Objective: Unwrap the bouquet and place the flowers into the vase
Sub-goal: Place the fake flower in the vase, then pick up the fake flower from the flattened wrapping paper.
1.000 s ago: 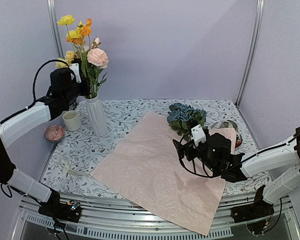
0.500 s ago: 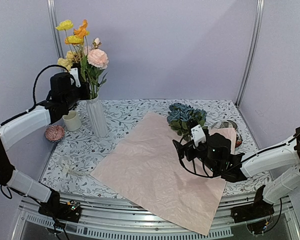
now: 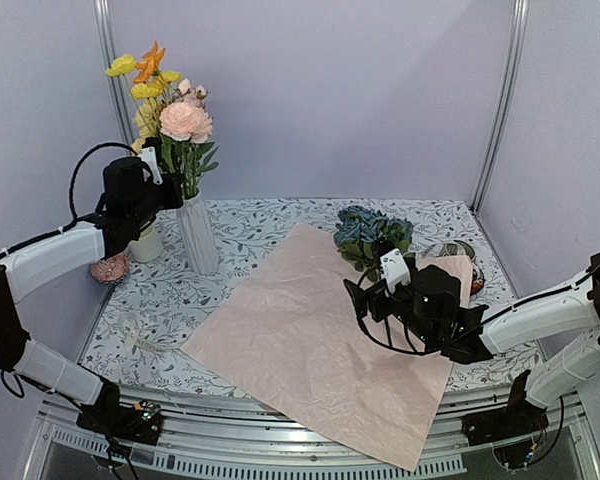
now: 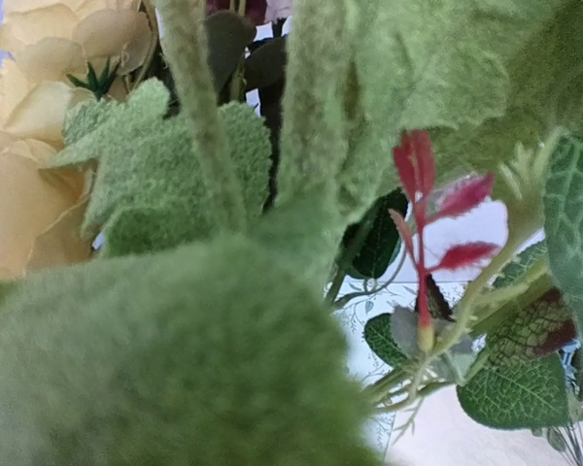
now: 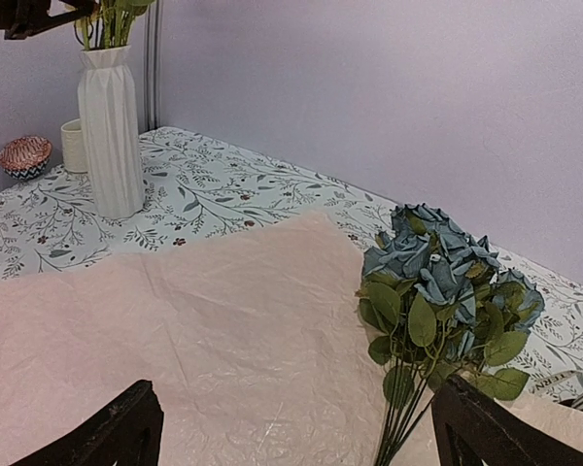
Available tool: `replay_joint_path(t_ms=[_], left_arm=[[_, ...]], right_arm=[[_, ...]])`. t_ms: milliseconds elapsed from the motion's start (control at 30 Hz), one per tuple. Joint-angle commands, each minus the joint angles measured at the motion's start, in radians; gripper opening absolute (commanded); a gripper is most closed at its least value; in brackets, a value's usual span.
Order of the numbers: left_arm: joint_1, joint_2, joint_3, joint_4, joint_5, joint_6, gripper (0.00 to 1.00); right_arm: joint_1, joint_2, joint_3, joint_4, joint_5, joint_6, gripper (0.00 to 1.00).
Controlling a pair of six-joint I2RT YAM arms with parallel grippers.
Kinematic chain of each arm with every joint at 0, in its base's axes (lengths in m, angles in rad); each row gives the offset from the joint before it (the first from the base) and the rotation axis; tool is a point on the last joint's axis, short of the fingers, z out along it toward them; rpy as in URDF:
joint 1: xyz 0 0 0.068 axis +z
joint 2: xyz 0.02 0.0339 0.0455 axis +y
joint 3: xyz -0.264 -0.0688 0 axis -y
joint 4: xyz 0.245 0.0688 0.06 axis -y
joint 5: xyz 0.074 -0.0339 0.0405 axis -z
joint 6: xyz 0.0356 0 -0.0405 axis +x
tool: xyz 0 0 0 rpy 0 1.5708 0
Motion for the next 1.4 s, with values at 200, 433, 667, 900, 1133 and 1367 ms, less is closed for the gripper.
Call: replay_joint_path(t_ms=[200, 433, 667, 900, 1133, 1367], left_arm=[[-0.003, -0.046, -0.004, -0.145, 0.074, -0.038, 0.39], [-0.003, -0.13, -0.029, -0.204, 0.101, -0.054, 0.58], [-0.002, -0.265, -0.086, -0.258, 0.105, -0.057, 0.75], [-0.002, -0.371, -0.157, -0.298, 0.102, -0.086, 0.82], [-0.001, -0.424, -0.291, -0.212, 0.133, -0.135, 0.82], [0.002, -0.413, -0.445, -0.054, 0.215, -0.202, 0.83]], right_arm=[[-0.001, 0.007, 0.025, -0.003, -0.008, -0.001, 0.99], [-0.001, 0.008, 0.025, -0.003, -0.01, 0.0, 0.99], [-0.002, 0.011, 0.026, -0.003, -0.012, -0.001, 0.99], [-0.002, -0.001, 0.02, 0.001, -0.009, 0.001, 0.99], [-0.022, -0.021, 0.002, 0.014, 0.007, 0.015, 0.99], [-0.095, -0.061, 0.003, -0.06, 0.027, 0.094, 0.99]])
